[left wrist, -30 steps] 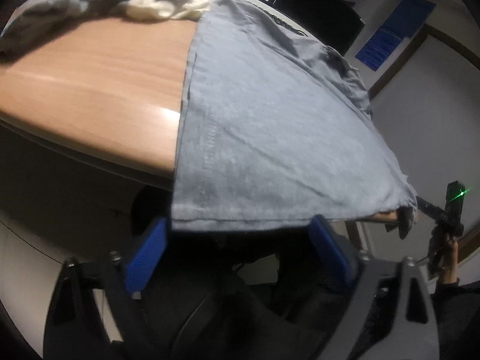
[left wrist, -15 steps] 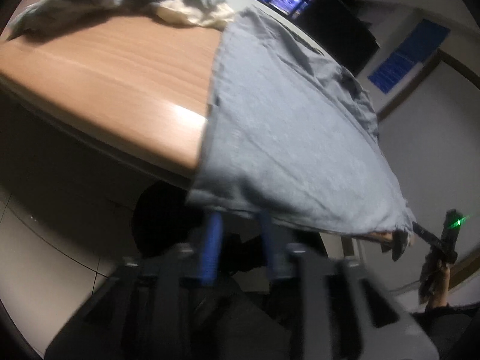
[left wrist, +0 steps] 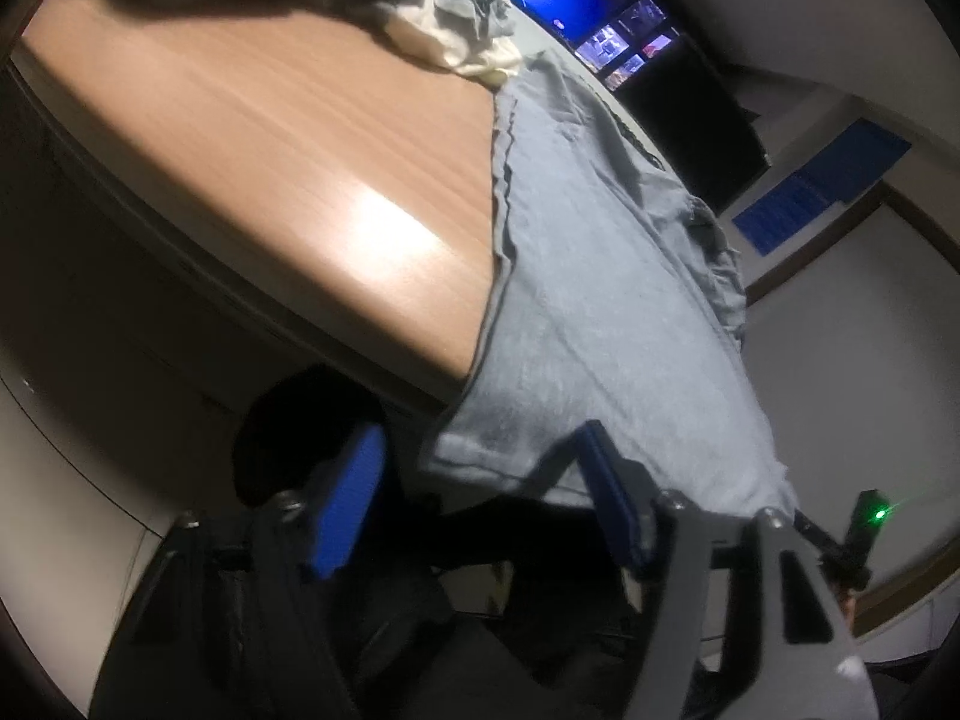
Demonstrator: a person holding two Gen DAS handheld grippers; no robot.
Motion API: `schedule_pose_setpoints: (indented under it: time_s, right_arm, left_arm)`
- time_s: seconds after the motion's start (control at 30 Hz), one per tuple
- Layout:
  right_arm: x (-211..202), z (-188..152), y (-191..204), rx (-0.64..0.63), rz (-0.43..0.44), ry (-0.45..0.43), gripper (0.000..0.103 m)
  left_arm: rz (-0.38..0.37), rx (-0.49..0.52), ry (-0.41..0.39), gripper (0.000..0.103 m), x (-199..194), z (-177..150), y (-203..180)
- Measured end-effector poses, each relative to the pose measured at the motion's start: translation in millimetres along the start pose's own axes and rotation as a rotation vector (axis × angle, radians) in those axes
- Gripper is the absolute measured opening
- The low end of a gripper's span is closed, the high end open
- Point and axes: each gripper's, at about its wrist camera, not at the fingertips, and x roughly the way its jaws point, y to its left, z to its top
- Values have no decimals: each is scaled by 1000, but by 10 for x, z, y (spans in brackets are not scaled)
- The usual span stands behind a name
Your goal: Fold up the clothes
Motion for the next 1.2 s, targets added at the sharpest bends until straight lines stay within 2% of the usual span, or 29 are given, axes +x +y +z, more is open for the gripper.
schedule_pose_setpoints:
  time_s: [0.03, 0.1, 0.13, 0.2, 0.27, 0.33, 0.43, 0.57, 0.77, 0.83, 0.87, 1.07, 1.2]
  right_arm:
    - [0, 0, 0, -1, 0, 0, 70]
    - [0, -5, -2, 4, 1, -2, 70]
    - [1, -4, -4, 5, 1, -3, 70]
    - [3, -3, -5, 5, 1, -4, 70]
    - [10, 0, 10, 5, -4, -2, 70]
    - [12, 5, 16, 3, -7, 1, 70]
    - [10, 11, 21, -2, -7, 4, 70]
    - [-1, 5, 7, -3, 5, -2, 70]
    - [-18, -7, 7, -18, 20, -12, 73]
    - [-24, -9, 10, -15, 37, -10, 83]
    - [-28, -14, 11, -16, 41, -10, 85]
    - [-72, -63, -26, -30, 13, -15, 85]
    - [-93, -67, -64, -25, 61, -17, 85]
  left_arm:
    - [-33, -15, 7, 50, -2, 15, 8]
    - [-45, -11, 9, 40, -41, 39, -36]
    - [-37, 1, 10, 29, -60, 44, -72]
    - [-10, 28, 12, 26, -97, 36, -146]
    - [50, 83, 6, 12, -123, 10, -261]
    - [121, 154, 1, 10, -144, -16, -397]
    - [267, 293, 6, 9, -113, -18, -678]
    - [369, 404, 10, 8, -87, -19, -868]
    - [413, 446, 23, 8, -59, 7, -815]
    - [413, 452, 29, 8, -37, 30, -818]
    - [415, 457, 32, 8, -28, 32, -828]
    - [416, 468, 42, 8, 8, 39, -876]
    - [432, 491, 42, 8, 43, 24, -923]
